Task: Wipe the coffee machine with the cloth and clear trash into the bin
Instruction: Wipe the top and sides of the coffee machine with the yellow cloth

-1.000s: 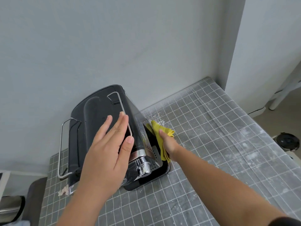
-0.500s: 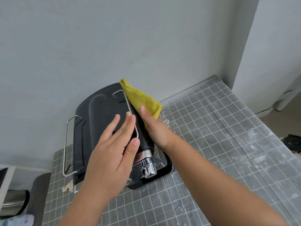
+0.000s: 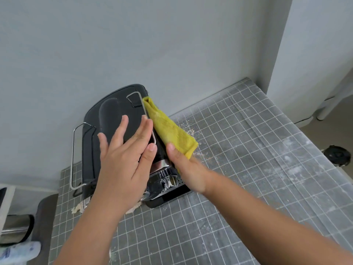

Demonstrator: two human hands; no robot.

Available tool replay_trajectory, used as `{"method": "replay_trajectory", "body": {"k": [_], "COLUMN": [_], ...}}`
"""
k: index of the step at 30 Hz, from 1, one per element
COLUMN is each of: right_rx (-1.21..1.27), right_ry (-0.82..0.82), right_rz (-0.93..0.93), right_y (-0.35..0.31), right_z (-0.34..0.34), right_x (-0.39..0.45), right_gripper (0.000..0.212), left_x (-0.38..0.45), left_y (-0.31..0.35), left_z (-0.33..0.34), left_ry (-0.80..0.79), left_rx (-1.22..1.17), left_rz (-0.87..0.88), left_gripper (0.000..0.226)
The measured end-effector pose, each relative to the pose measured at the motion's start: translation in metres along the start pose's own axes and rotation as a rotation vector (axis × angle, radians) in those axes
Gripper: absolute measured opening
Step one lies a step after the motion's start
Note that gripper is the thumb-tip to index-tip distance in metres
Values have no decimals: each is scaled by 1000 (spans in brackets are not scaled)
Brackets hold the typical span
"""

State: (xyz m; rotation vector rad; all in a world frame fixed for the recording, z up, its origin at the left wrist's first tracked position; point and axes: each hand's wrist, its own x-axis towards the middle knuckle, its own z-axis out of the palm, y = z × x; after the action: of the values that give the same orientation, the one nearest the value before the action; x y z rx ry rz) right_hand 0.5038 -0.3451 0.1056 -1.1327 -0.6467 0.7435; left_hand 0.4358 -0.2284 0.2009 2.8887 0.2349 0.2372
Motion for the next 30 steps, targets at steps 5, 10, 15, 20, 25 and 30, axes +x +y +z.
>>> {"method": "replay_trajectory", "body": {"k": [5,10,15,20,25,30], "right_rx": [-11,57,163,176,36,57], "right_ry": [0,98,79,152,131,191], "right_rz": [-61,72,-21,-16,80,-36], "right_y": [10,-2,-4,7,4,-5], "right_z": [0,-11,5,-5,-7,25], "right_x": [-45,-7,-19,-44,-35,-40], "right_gripper": [46,46,49,53,80,35], "left_x": [0,-1,-2,-3,-6,-8], "left_y": [2,2,0,1,0,0], "left_z": [0,1,1,2,1,1], "left_ry": [18,45,98,137,175,290], "left_rx": [-50,-41,-53,-98,-85,-113], "left_rz": [-17,-13,-7,1,8,-44], "left_gripper": [49,50,47,46,44,37]}}
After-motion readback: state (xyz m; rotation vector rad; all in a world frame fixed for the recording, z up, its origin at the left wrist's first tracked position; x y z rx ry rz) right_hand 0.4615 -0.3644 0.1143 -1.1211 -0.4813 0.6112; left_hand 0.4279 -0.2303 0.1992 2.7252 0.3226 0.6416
